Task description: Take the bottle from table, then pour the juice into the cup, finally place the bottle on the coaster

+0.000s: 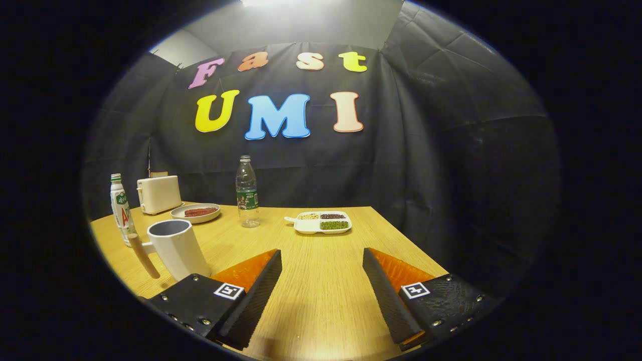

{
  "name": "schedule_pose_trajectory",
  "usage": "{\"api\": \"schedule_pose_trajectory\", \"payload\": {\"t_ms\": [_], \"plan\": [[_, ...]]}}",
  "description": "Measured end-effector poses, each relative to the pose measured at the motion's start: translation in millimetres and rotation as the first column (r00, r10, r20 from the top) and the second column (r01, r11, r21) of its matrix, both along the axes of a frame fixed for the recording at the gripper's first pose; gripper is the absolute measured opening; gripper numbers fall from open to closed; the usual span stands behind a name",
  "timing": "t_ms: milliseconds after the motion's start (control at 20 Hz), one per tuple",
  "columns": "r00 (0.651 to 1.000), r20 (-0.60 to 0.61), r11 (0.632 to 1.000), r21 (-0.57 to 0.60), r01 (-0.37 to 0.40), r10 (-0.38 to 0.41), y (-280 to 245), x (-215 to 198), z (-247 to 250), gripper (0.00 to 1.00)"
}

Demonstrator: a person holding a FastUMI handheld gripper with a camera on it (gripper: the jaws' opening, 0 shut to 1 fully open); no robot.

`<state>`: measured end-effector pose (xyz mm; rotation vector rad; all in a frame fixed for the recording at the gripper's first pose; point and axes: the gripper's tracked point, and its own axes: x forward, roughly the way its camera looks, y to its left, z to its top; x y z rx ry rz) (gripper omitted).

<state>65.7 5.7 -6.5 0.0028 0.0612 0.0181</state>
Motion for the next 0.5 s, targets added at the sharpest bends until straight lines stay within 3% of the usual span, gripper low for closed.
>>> {"api": "schedule_pose_trajectory", "payload": {"t_ms": [200, 500], "plan": [[1.000, 0.001, 1.000, 0.019, -0.003, 0.003, 10, 26, 14, 0.98], [0.993, 0.068, 0.995, 0.035, 0.091, -0.093, 40, 2, 85, 0.98]]}}
